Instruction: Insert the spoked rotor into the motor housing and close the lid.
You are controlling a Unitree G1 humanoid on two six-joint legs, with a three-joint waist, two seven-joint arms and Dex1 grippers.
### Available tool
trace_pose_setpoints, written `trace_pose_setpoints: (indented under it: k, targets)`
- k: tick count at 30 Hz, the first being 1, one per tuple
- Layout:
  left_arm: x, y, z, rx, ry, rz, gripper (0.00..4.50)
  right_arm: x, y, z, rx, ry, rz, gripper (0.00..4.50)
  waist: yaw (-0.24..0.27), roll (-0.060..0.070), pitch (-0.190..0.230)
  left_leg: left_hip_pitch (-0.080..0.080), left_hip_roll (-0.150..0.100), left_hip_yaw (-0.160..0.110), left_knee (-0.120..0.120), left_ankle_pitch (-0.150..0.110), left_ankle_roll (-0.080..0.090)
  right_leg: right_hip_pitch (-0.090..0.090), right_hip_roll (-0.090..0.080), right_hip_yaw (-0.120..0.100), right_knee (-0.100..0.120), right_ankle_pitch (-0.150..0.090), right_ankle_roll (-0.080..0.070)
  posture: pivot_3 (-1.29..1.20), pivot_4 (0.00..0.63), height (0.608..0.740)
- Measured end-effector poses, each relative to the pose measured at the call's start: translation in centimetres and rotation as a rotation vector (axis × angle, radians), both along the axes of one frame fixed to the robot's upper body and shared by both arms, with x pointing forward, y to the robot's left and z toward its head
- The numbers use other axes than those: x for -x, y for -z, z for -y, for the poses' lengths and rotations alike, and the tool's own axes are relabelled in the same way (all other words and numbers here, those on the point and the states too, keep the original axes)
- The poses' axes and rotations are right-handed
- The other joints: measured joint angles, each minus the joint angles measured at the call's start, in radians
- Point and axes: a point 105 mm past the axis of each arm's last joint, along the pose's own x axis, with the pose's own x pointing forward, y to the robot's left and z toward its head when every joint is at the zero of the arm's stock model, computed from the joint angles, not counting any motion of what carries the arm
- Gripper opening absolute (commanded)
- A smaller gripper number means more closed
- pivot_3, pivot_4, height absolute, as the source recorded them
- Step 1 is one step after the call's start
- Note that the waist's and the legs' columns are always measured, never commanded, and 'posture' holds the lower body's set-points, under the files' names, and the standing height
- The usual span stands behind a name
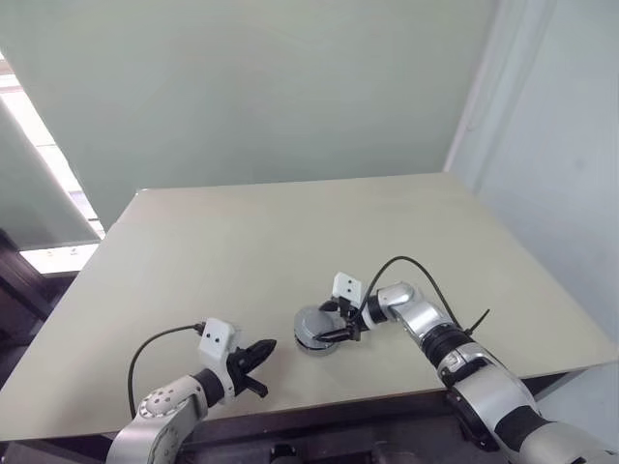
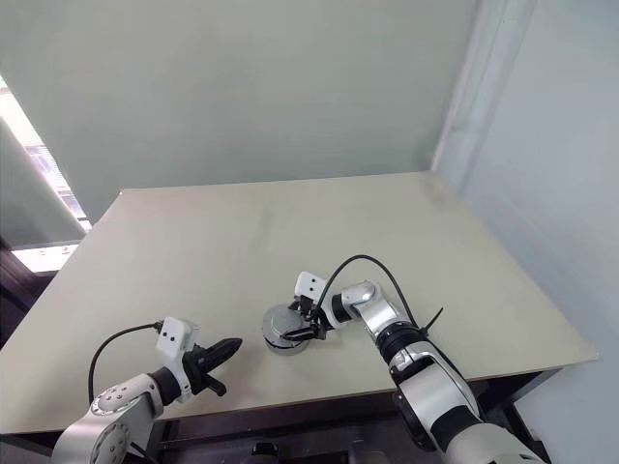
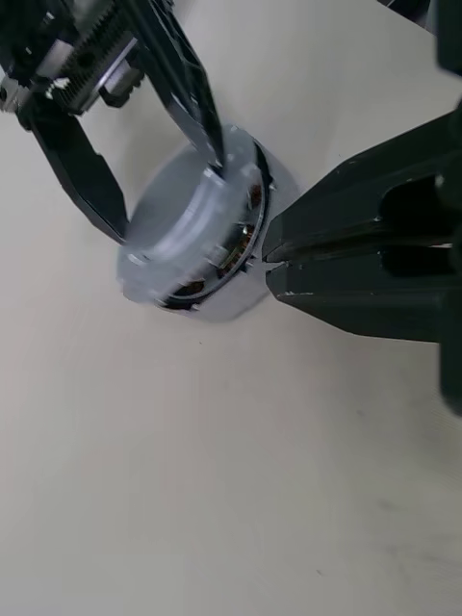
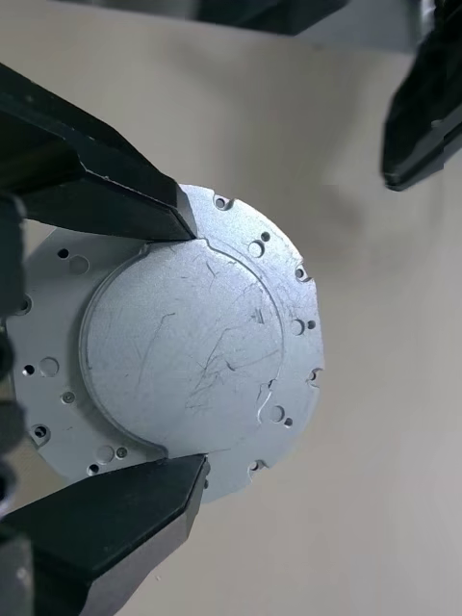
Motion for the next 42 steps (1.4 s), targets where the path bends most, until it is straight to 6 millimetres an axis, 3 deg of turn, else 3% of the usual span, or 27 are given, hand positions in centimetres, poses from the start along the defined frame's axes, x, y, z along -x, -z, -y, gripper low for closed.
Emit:
trace_pose_setpoints:
  k: [18, 42]
  targets:
    - [-0.4, 0.4, 0.5, 0.021, 0.012, -0.003, 0.0, 0.4, -0.1, -0.3, 0.161, -0.044, 0.082, 3.25, 0.002, 0.004, -0.003, 0.002, -0.001, 0.0, 0.0, 0.0, 0.0, 0.002, -0.001, 0.0, 0.0, 0.0, 0.0, 0.0, 0.0, 0.74]
    - [-0.6, 0.6, 1.4, 0.03, 0.048, -0.005, 0.0, 0.3, -0.5, 0.1, 0.273, -0.114, 0.027, 3.25, 0.011, 0.005, -0.003, 0.001, -0.002, -0.001, -0.001, 0.0, 0.0, 0.002, -0.002, -0.001, -0.002, -0.001, 0.0, 0.0, 0.0, 0.74]
